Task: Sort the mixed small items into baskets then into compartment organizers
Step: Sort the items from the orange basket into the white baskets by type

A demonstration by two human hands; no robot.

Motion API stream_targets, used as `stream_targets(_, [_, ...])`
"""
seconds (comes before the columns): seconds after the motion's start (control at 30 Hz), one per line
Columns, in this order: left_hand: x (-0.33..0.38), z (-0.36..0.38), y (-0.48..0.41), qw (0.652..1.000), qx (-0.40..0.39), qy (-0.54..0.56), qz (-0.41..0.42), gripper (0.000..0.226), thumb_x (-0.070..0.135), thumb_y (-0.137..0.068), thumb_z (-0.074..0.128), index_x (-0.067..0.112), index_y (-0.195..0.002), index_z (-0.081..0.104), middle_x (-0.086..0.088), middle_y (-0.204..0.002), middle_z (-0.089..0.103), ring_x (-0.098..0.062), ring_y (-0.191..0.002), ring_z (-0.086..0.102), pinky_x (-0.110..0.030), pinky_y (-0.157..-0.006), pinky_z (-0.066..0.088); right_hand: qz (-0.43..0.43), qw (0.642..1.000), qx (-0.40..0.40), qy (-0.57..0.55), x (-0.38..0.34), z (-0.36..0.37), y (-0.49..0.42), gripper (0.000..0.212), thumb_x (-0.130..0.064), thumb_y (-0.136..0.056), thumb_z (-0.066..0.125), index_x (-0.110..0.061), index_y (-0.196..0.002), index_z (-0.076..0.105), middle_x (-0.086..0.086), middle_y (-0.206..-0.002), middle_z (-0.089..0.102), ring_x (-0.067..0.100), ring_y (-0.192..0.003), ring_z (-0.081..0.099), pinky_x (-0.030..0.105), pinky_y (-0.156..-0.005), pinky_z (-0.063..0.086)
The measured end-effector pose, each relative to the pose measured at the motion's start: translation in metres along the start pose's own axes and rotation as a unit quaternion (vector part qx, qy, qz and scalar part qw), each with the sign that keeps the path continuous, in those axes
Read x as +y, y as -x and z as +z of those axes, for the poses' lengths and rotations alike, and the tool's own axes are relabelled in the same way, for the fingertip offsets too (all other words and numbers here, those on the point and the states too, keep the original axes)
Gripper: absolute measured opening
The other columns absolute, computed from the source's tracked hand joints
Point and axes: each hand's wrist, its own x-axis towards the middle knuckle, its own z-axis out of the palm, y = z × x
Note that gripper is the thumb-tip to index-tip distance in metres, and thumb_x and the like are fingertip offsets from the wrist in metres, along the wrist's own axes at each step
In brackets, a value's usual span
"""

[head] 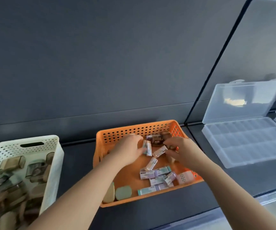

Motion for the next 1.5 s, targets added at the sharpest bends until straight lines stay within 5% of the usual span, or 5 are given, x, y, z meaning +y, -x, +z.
stream_targets(0.2, [0.010,0.032,-0.042,0.990,0.007,-0.137,-0.032,0.055,0.059,-0.080,0.062,0.018,-0.117,0.058,-0.001,-0.118,0.061,-0.022,-0.108,0.056,-0.037,-0.092,0.047,-0.069,0.996,-0.029,0.047,0.012,0.011,-0.024,0.035,-0.027,-0.089,0.062,-0.024,-0.124,0.062,-0.010,-0.126,0.061,0.009,-0.124,0.044,0.026,-0.100,0.040])
stream_targets(0.47, [-0.013,0.021,-0.030,0.987,0.058,0.119,-0.089,0.016,0.022,-0.081,0.074,0.022,-0.082,0.058,0.012,-0.101,0.063,-0.013,-0.100,0.058,-0.029,-0.076,0.043,-0.132,0.984,-0.054,0.108,0.013,0.022,-0.036,0.028,-0.035,-0.092,0.056,-0.032,-0.117,0.066,-0.010,-0.114,0.065,0.018,-0.119,0.038,0.030,-0.101,0.036])
stream_targets(0.93, [0.000,0.028,-0.033,0.992,0.018,-0.098,-0.081,0.040,0.040,-0.085,0.067,0.022,-0.121,0.060,0.001,-0.122,0.060,-0.021,-0.108,0.058,-0.031,-0.085,0.044,-0.087,0.985,-0.105,-0.104,0.010,-0.004,-0.030,0.013,-0.016,-0.093,0.054,-0.025,-0.101,0.057,-0.008,-0.099,0.062,0.010,-0.085,0.059,0.020,-0.068,0.048])
stream_targets(1.23, [-0.020,0.006,0.004,0.993,0.045,0.040,-0.097,0.024,0.036,-0.085,0.069,0.023,-0.105,0.065,0.010,-0.086,0.059,-0.009,-0.075,0.054,-0.027,-0.062,0.041,-0.154,0.968,-0.196,0.017,-0.015,0.027,-0.038,0.045,-0.010,-0.089,0.059,-0.026,-0.131,0.054,-0.005,-0.126,0.058,0.016,-0.112,0.056,0.023,-0.089,0.047])
stream_targets(1.5, [-0.018,-0.010,0.063,0.976,0.132,0.125,-0.118,0.019,0.036,-0.086,0.067,0.029,-0.103,0.061,0.015,-0.083,0.054,-0.004,-0.078,0.053,-0.020,-0.060,0.035,-0.106,0.977,-0.186,0.021,-0.011,0.042,-0.050,0.015,-0.028,-0.087,0.066,-0.016,-0.096,0.064,-0.003,-0.096,0.066,0.012,-0.083,0.062,0.023,-0.070,0.052])
